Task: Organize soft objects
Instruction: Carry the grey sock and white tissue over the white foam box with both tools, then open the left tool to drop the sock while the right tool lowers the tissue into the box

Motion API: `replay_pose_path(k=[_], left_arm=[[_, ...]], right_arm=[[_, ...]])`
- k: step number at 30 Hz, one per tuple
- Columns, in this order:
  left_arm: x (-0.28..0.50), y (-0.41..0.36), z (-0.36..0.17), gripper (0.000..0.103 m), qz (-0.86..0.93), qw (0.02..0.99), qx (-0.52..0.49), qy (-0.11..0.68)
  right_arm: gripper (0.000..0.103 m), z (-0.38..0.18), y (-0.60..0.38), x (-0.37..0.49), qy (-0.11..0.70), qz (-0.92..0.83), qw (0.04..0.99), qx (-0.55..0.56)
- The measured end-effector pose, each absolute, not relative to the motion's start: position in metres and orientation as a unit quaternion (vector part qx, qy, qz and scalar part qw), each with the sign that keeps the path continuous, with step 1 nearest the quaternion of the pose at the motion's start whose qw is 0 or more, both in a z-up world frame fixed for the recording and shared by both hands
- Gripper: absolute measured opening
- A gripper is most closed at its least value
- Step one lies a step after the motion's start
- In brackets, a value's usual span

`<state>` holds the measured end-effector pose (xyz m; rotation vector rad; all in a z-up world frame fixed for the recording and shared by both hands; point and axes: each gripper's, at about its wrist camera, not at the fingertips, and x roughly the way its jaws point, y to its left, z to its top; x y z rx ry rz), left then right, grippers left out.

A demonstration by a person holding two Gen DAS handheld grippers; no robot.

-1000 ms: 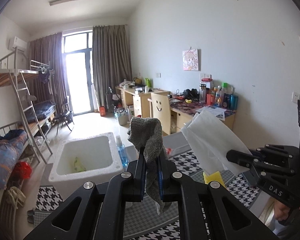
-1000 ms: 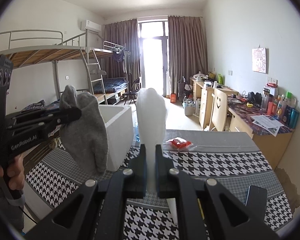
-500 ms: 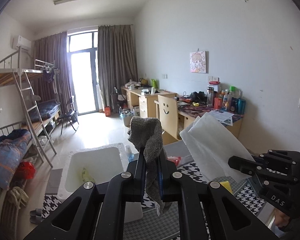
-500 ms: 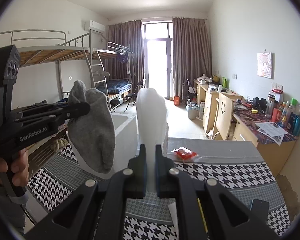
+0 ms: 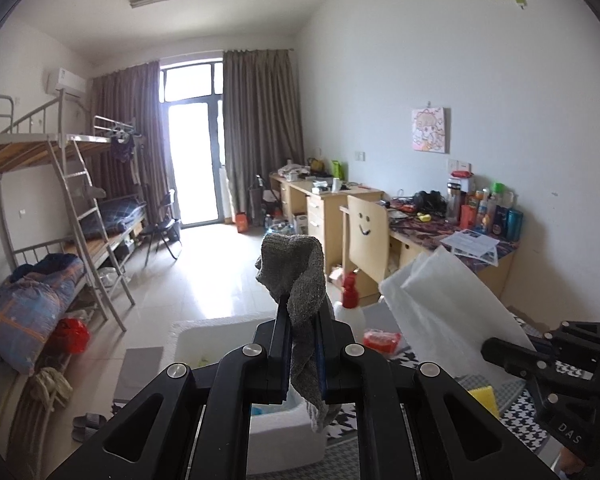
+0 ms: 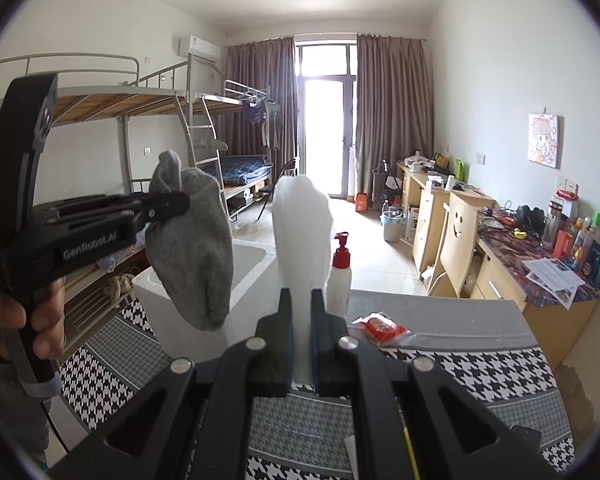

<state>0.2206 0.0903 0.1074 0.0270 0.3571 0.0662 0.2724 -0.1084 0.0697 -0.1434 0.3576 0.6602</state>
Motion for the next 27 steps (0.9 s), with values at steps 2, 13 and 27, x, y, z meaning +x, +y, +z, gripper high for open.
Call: replay_pose_path(k=[2,13,27], left_arm=[[0.224,0.098,0.108,0.010,0.037,0.983,0.011,0.179],[0.244,0.127,0.103,0.010,0.084,0.977,0.000,0.195],[0.262,0.148,0.080,0.010,0.111,0.965,-0.011,0.238]], right_arm=[[0.010,0.071,-0.106,0.275,0.173,0.322,0.928,-0.074],[0.010,0.077,-0.085,0.290,0.173,0.338,0.921,-0.087],[0.010,0.083,-0.056,0.296,0.170,0.365,0.910,-0.100]])
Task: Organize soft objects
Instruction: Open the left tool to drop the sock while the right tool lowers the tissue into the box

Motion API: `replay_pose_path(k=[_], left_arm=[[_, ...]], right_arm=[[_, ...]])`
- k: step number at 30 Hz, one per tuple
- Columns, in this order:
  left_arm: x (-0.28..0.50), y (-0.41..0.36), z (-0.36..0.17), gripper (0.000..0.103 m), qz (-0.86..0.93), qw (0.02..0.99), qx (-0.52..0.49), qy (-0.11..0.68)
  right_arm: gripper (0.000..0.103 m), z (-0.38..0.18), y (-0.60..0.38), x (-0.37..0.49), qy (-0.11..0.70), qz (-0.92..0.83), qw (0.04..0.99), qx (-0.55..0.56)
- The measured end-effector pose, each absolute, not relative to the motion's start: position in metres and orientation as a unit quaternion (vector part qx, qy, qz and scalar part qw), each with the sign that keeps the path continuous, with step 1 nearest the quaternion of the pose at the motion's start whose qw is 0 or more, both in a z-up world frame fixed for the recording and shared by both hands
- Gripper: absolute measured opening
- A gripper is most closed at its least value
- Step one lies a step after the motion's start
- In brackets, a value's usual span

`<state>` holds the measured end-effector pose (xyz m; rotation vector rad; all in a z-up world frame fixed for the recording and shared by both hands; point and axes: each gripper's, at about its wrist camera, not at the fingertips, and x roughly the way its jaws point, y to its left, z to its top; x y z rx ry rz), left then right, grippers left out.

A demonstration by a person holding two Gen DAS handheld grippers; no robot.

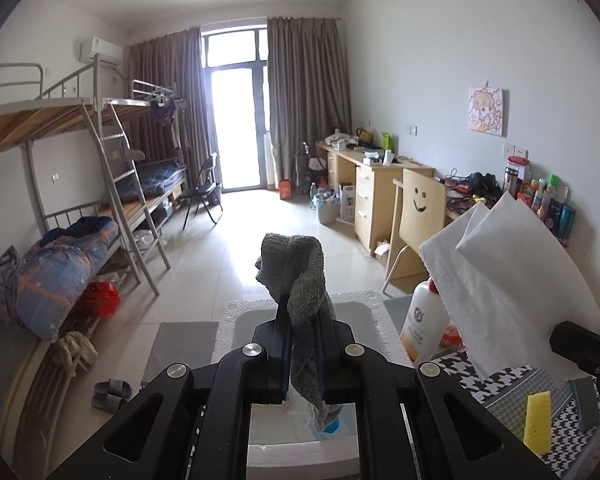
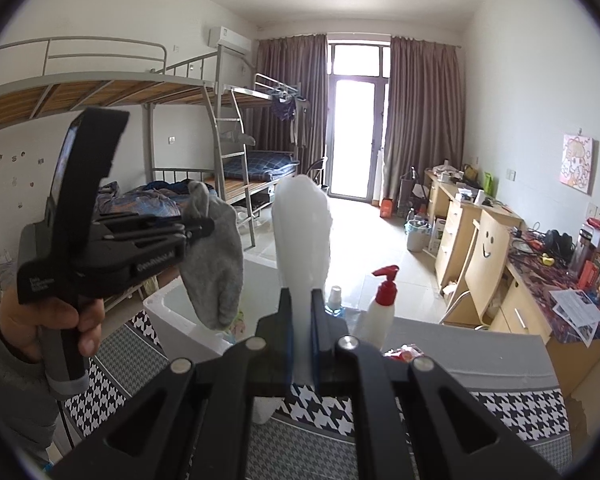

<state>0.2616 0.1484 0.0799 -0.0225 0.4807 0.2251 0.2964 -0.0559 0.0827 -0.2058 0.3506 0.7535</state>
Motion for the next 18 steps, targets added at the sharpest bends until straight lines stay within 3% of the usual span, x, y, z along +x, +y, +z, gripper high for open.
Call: replay_pose_path(k=[5,6,8,9,10,12,16,18], left_arm=[[0.269,0.155,0.065,0.014,0.101,0.958,-0.016,0.269],[0.270,0.158,0.063,0.021,0.102,0.956,-0.017,0.275],[0.270,0.161,0.058,0.047,0.107,0.954,-0.020,0.279],[0.267,0.163,0.057,0.067,0.110,0.955,-0.024,0.276],[0.266,0.163,0.057,0.075,0.114,0.955,-0.026,0.273],[0.261,0.167,0.059,0.077,0.120,0.956,-0.031,0.267],[0.251,0.172,0.062,0.094,0.138,0.957,-0.036,0.254],[0.244,0.176,0.062,0.096,0.145,0.957,-0.037,0.248]], right_arm=[[0.010,0.080,-0.045,0.299,0.175,0.374,0.905,-0.104],[0.010,0.079,-0.043,0.299,0.177,0.374,0.904,-0.105],[0.010,0.079,-0.038,0.301,0.180,0.375,0.903,-0.106],[0.010,0.079,-0.036,0.302,0.182,0.377,0.902,-0.107],[0.010,0.079,-0.034,0.302,0.183,0.377,0.902,-0.107],[0.010,0.079,-0.028,0.304,0.186,0.374,0.902,-0.109],[0.010,0.079,-0.020,0.306,0.187,0.379,0.899,-0.113],[0.010,0.079,-0.015,0.306,0.187,0.383,0.897,-0.115]])
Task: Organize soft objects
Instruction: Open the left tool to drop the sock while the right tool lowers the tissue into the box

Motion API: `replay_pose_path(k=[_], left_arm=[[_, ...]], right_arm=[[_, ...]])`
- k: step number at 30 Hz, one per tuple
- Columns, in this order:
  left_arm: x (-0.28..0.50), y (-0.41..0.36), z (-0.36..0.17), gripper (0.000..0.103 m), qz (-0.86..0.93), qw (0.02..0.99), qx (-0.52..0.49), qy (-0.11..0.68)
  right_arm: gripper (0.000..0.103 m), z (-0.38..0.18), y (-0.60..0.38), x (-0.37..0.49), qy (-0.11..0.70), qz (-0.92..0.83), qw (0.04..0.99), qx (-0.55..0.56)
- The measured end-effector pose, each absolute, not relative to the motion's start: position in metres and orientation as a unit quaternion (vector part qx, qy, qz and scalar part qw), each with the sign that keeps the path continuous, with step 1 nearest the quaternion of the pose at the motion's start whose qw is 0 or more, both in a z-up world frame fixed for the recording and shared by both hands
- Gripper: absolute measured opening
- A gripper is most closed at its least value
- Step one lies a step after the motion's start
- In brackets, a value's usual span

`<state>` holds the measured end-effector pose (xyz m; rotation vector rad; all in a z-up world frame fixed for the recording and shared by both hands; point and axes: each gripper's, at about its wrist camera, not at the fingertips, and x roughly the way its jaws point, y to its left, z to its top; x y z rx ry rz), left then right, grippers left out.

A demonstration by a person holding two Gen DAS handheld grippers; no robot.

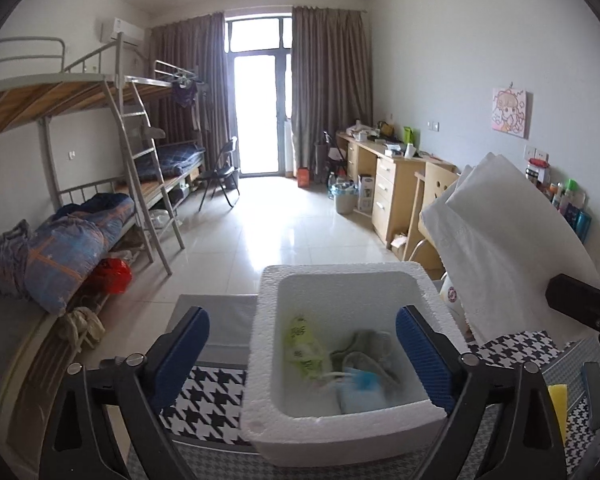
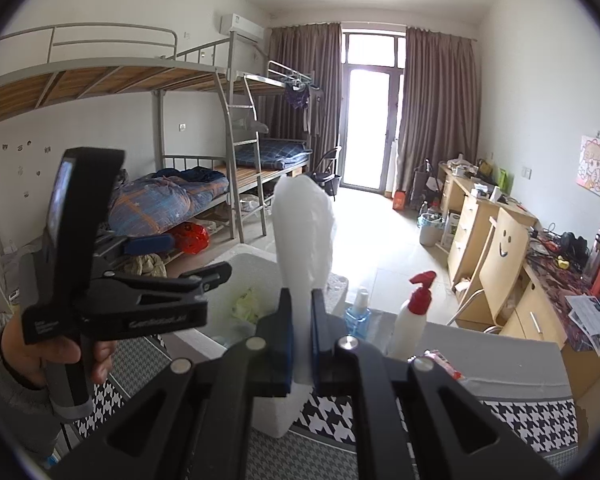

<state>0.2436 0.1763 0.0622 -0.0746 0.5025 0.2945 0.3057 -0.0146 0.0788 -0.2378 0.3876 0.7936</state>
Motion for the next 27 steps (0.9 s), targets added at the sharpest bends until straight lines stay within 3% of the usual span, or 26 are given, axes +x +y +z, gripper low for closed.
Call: replay_pose_path(k=[7,27], left_arm=[[0.223,0.183,0.062,0.102,0.158,0.958,-0.037,0.236],[0.192,0.192,0.051,0.102,0.173,0.956,-0.036,0.234]], right_arm=[[0.010,0.076,-0.001,0.307,0.191,0.396,0.890,-0.118],[0.010,0.062,0.028,0.331,0.230,0.398,0.880,-0.122]])
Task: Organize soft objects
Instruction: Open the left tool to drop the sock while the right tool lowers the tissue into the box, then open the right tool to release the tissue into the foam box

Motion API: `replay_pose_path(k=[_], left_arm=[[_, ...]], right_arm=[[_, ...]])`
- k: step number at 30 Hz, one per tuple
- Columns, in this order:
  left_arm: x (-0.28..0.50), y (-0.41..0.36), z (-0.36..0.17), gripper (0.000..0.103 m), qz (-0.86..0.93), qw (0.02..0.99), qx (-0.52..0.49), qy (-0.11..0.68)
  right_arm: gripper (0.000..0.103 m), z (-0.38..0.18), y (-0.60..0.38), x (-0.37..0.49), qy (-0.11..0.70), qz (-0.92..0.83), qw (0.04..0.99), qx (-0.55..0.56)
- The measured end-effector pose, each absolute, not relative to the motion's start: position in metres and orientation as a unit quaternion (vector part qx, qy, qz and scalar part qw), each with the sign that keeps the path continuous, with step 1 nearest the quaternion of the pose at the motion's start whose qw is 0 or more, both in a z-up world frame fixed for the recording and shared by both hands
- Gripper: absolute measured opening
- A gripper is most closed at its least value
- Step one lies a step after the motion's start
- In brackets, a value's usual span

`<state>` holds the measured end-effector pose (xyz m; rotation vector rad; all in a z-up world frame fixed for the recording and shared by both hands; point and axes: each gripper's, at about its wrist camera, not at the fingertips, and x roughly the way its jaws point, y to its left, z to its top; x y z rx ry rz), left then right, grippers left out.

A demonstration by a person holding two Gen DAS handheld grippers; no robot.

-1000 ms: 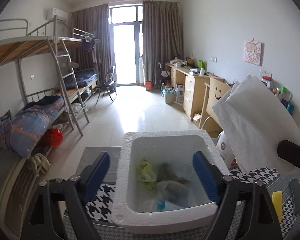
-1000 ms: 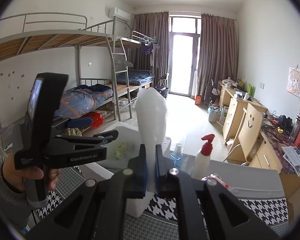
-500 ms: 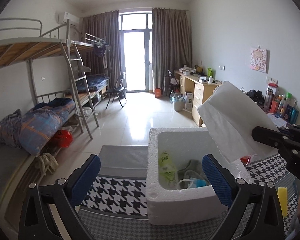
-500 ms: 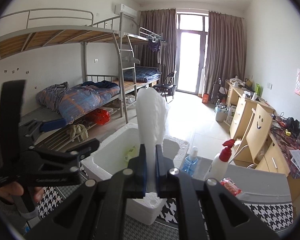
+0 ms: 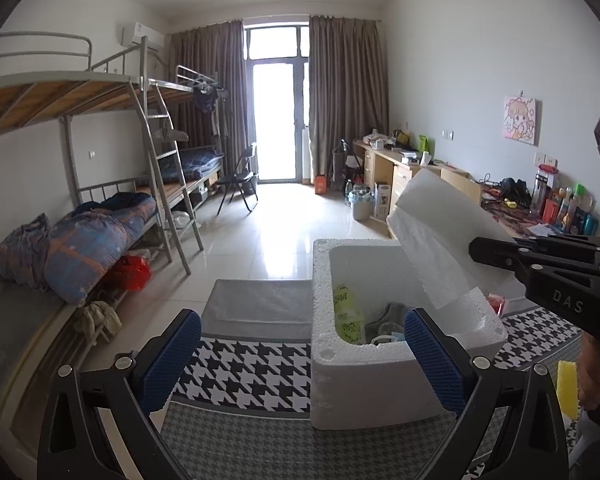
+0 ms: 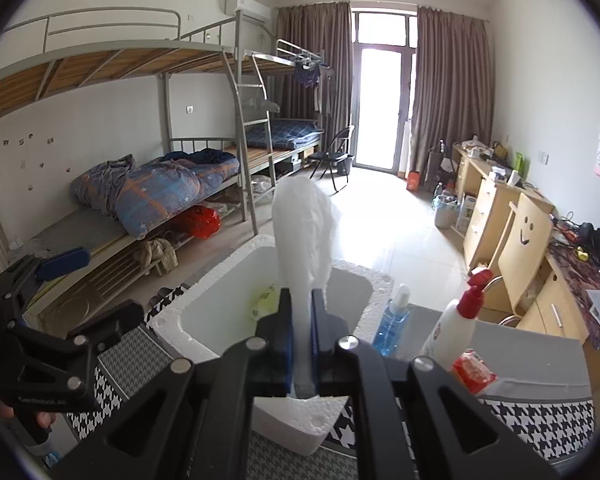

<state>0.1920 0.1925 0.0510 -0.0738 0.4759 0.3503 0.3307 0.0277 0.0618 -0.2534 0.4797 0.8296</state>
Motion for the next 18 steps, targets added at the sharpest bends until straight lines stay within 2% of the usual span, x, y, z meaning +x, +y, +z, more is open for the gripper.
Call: replay_pose_path(k=[13,14,15,16,17,18], left_arm=[[0.172,0.199,0.046,0.102,0.183,0.956,-0.035,0.228],[0.172,0.200,0.046,0.102,0.182,0.956,-0.037,0.228],[0.171,0.200,0.045,0.102,0.182,0.956,-0.038,0.227],[0.169,0.201,0.046,0.102,0.182,0.956,-0.038,0.226],[0.168,0.202,0.046,0.102,0.181,0.957,-0.040,0.225],[0.167,0.203,0.045,0.102,0.180,0.957,-0.042,0.225]], right_arm=[[0.012,0.045,0.046,0.339,0.256,0.409,0.865,-0.136],[0.019,0.043,0.047,0.339,0.259,0.408,0.864,-0.138],[0.033,0.042,0.048,0.340,0.261,0.407,0.865,-0.138],[0.040,0.041,0.048,0.340,0.261,0.409,0.864,-0.136],[0.053,0.040,0.048,0.338,0.261,0.411,0.863,-0.136],[0.058,0.039,0.047,0.337,0.259,0.411,0.863,-0.136]])
